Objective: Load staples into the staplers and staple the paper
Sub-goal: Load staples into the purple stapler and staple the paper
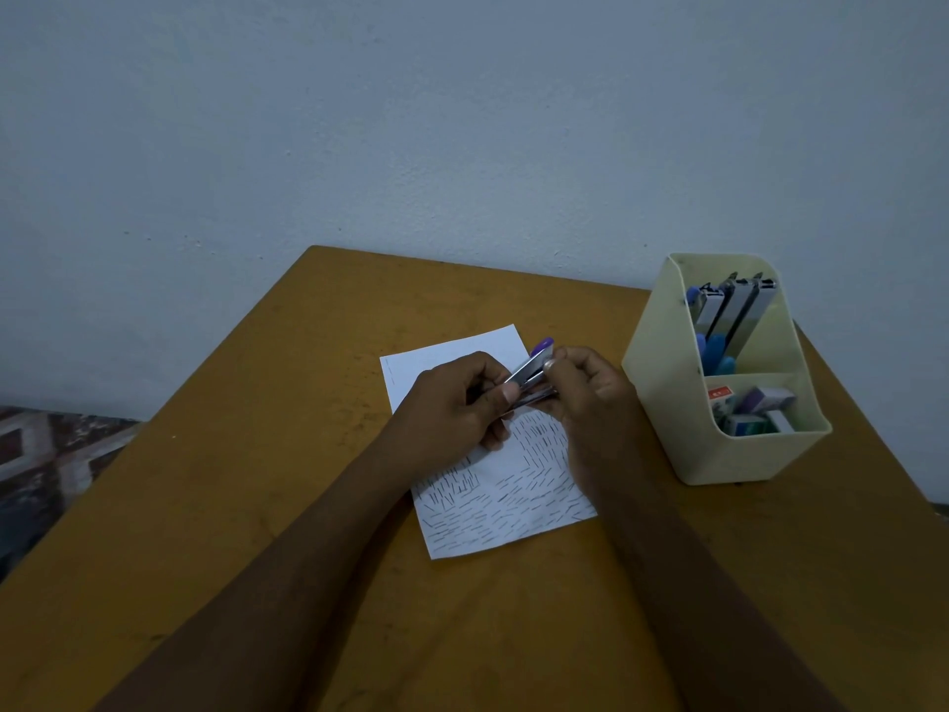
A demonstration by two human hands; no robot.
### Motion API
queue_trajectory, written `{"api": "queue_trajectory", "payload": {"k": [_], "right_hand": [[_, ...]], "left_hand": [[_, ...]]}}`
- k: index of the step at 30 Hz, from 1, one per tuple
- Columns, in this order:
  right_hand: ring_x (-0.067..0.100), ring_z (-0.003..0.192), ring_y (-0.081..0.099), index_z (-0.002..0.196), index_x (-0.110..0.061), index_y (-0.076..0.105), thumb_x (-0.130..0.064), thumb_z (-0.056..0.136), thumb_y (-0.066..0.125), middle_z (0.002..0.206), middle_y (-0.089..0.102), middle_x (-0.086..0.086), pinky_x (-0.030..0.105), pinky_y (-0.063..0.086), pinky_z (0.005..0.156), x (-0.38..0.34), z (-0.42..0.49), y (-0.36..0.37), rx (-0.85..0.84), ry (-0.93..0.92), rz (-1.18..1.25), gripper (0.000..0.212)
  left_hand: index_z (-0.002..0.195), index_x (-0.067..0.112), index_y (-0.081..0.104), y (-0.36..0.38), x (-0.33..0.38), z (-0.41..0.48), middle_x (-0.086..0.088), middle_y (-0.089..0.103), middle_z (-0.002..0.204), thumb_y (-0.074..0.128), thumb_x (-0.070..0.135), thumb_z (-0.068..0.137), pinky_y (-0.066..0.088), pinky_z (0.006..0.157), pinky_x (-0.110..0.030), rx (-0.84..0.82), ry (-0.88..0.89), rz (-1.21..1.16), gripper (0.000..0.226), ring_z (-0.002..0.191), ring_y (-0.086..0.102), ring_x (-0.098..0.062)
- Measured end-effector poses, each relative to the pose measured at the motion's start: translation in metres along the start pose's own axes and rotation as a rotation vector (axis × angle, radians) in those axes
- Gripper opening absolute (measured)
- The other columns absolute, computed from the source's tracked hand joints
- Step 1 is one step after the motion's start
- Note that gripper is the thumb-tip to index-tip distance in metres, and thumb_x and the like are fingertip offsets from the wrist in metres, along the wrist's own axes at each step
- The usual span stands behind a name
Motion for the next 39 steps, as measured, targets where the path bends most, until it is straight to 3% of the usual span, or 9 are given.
{"api": "queue_trajectory", "payload": {"k": [6, 10, 13, 19, 26, 31, 35, 39], "right_hand": [[0.04, 0.083, 0.061, 0.083, -0.007, 0.063, -0.025, 0.083, 0.051, 0.083, 0.066, 0.019, 0.05, 0.054, 0.073, -0.004, -0.002, 0.001, 0.021, -0.034, -0.074, 0.022], [0.027, 0.072, 0.063, 0.083, 0.002, 0.059, -0.009, 0.089, 0.051, 0.078, 0.065, 0.016, 0.037, 0.052, 0.062, -0.004, -0.004, 0.001, 0.037, -0.083, -0.136, 0.014], [0.033, 0.071, 0.062, 0.084, 0.0, 0.061, -0.006, 0.088, 0.054, 0.077, 0.067, 0.014, 0.042, 0.053, 0.061, -0.005, -0.005, 0.005, 0.029, -0.133, -0.189, 0.01], [0.01, 0.07, 0.065, 0.093, 0.002, 0.057, -0.001, 0.087, 0.054, 0.082, 0.065, 0.01, 0.019, 0.052, 0.063, -0.005, -0.004, 0.002, 0.047, -0.039, -0.045, 0.007], [0.021, 0.084, 0.066, 0.101, -0.006, 0.055, -0.007, 0.088, 0.059, 0.099, 0.062, 0.016, 0.031, 0.055, 0.073, -0.002, 0.001, 0.002, 0.009, 0.09, 0.078, 0.014], [0.027, 0.088, 0.07, 0.115, -0.003, 0.05, -0.01, 0.092, 0.054, 0.103, 0.067, 0.017, 0.038, 0.056, 0.083, -0.005, 0.002, -0.001, -0.043, 0.21, 0.234, 0.024], [0.026, 0.092, 0.07, 0.114, -0.004, 0.052, -0.01, 0.094, 0.053, 0.101, 0.067, 0.015, 0.038, 0.054, 0.087, -0.006, 0.003, -0.006, -0.029, 0.219, 0.35, 0.021], [0.027, 0.097, 0.068, 0.113, -0.009, 0.053, -0.01, 0.095, 0.051, 0.11, 0.063, 0.018, 0.035, 0.056, 0.085, -0.006, 0.005, -0.011, 0.004, 0.216, 0.39, 0.019]], "left_hand": [[0.094, 0.012, 0.061, 0.0, 0.0, -0.001, -0.005, 0.071, 0.076, 0.055, 0.021, 0.095, 0.059, 0.07, -0.042, -0.013, 0.006, 0.015, 0.011, 0.066, 0.07, -0.02], [0.093, 0.011, 0.06, 0.0, 0.002, -0.002, -0.007, 0.071, 0.071, 0.054, 0.024, 0.096, 0.059, 0.068, -0.038, -0.005, -0.003, -0.011, 0.014, 0.062, 0.069, -0.021], [0.095, 0.01, 0.06, -0.002, 0.004, -0.002, -0.007, 0.071, 0.07, 0.053, 0.026, 0.097, 0.059, 0.066, -0.036, 0.009, -0.007, -0.019, 0.018, 0.06, 0.069, -0.02], [0.095, 0.013, 0.055, 0.0, 0.005, -0.002, -0.007, 0.071, 0.075, 0.051, 0.026, 0.097, 0.06, 0.068, -0.039, 0.039, -0.015, -0.016, 0.014, 0.063, 0.07, -0.017], [0.103, 0.007, 0.047, -0.011, 0.0, 0.003, -0.006, 0.072, 0.089, 0.047, 0.024, 0.099, 0.059, 0.075, -0.04, 0.192, -0.07, -0.321, 0.017, 0.073, 0.072, -0.027], [0.104, 0.006, 0.048, -0.016, 0.001, 0.004, -0.014, 0.069, 0.103, 0.051, 0.014, 0.096, 0.056, 0.086, -0.044, 0.181, -0.083, -0.576, 0.011, 0.098, 0.069, -0.03], [0.098, 0.01, 0.055, -0.02, 0.001, 0.002, -0.009, 0.07, 0.107, 0.055, 0.013, 0.094, 0.054, 0.09, -0.041, 0.094, -0.032, -0.467, 0.005, 0.104, 0.066, -0.023], [0.096, 0.007, 0.067, -0.026, 0.006, -0.002, -0.002, 0.073, 0.101, 0.06, 0.016, 0.092, 0.051, 0.083, -0.018, 0.087, 0.035, -0.182, 0.012, 0.097, 0.066, -0.011]]}}
Point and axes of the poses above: each hand's wrist, its own z-axis towards the middle knuckle, its own y-axis out of the palm, x = y × z, the point moved 3 cm from there along z, towards the middle knuckle
